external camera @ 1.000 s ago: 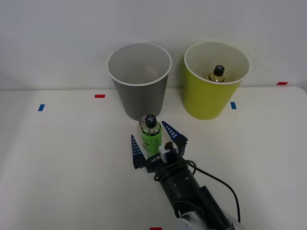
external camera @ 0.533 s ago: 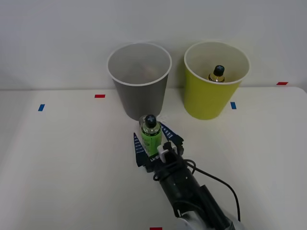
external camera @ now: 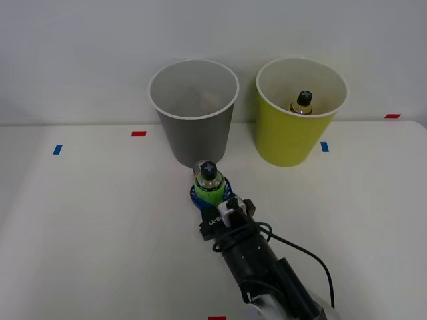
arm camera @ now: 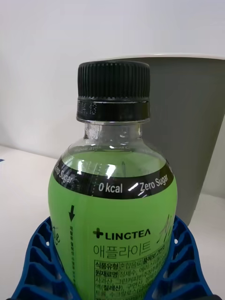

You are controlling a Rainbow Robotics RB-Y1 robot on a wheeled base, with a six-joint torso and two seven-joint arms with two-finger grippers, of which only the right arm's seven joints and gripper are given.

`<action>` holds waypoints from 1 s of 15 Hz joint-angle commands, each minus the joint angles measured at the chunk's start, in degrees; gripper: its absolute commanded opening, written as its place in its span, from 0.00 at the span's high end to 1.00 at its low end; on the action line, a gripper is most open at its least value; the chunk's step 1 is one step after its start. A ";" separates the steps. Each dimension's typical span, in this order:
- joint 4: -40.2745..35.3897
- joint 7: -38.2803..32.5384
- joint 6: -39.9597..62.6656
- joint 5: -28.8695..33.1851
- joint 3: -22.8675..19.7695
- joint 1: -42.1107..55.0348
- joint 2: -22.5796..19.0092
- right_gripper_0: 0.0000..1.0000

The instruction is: Put cans in the gray bin, plastic bottles in the light green bin

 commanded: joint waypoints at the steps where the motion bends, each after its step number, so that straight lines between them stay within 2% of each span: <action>1: 0.07 -0.27 -0.26 -0.03 0.01 0.21 -0.22 1.00; 7: -1.16 -0.88 -5.18 0.32 1.51 3.38 -2.06 1.00; 15: -17.16 -0.97 -5.18 0.14 2.12 16.91 -8.92 1.00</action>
